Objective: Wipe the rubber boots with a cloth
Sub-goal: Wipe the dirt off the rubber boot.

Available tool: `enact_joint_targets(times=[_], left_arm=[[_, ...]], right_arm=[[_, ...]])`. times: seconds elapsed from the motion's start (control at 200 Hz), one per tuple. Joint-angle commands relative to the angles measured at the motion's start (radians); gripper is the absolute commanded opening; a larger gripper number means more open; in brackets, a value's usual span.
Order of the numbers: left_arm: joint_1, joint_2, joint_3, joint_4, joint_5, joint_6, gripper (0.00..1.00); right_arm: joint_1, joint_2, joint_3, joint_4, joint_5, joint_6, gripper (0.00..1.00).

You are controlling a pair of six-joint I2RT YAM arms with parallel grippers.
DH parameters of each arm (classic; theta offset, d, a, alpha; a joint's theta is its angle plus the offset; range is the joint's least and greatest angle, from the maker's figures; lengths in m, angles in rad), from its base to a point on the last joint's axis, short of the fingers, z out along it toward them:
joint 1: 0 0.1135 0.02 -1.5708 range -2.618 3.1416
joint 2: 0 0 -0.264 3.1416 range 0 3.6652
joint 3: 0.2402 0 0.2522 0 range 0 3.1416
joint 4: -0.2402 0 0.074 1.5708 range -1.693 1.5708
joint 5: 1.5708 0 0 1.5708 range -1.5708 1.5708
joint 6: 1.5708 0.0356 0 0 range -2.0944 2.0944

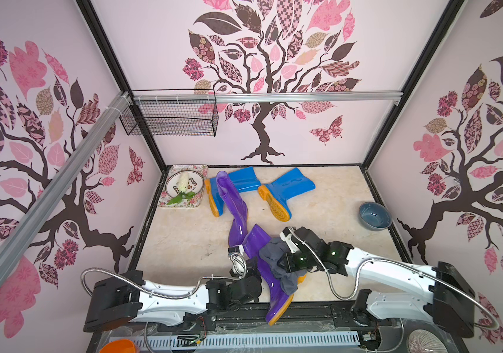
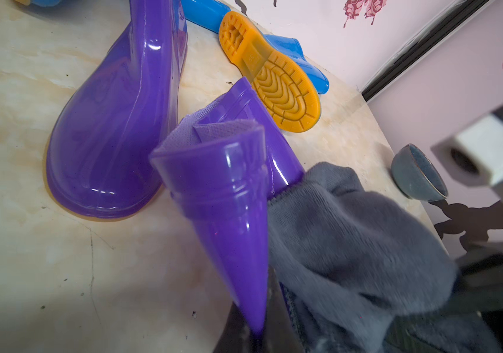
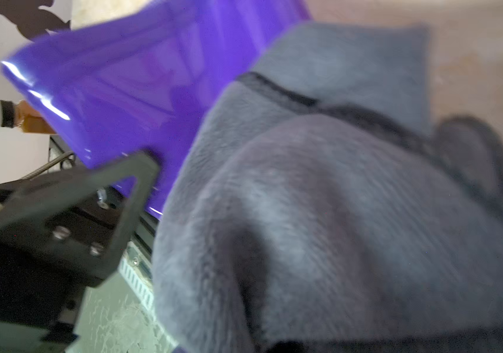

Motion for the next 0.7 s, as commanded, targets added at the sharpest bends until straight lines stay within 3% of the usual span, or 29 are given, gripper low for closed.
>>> enact_joint_targets(times=[0.0, 0.14, 0.26, 0.46, 0.595, 0.69], left_arm=[[0.000, -0.023, 0.052, 0.030, -0.013, 0.031, 0.00], [-0.005, -0.068, 0.019, -0.021, 0.000, 0.003, 0.00], [-0.008, -0.104, 0.002, -0.045, -0.003, -0.005, 0.00], [-0.006, -0.125, 0.000, -0.061, -0.028, -0.006, 0.00], [-0.006, -0.102, 0.004, -0.043, -0.033, -0.002, 0.00], [-0.004, -0.083, 0.006, -0.018, -0.030, 0.001, 0.00]], right_arm=[[-0.002, 0.121, 0.205, 0.118, -0.047, -0.055, 0.00], [-0.017, 0.230, 0.326, 0.100, -0.064, -0.090, 0.00], [-0.075, 0.216, 0.252, 0.054, -0.081, -0.077, 0.00], [-0.077, -0.063, -0.058, -0.022, 0.050, -0.038, 0.00], [-0.078, -0.288, -0.152, -0.226, 0.123, -0.009, 0.00], [-0.076, -0.386, -0.196, -0.287, 0.109, 0.014, 0.00]])
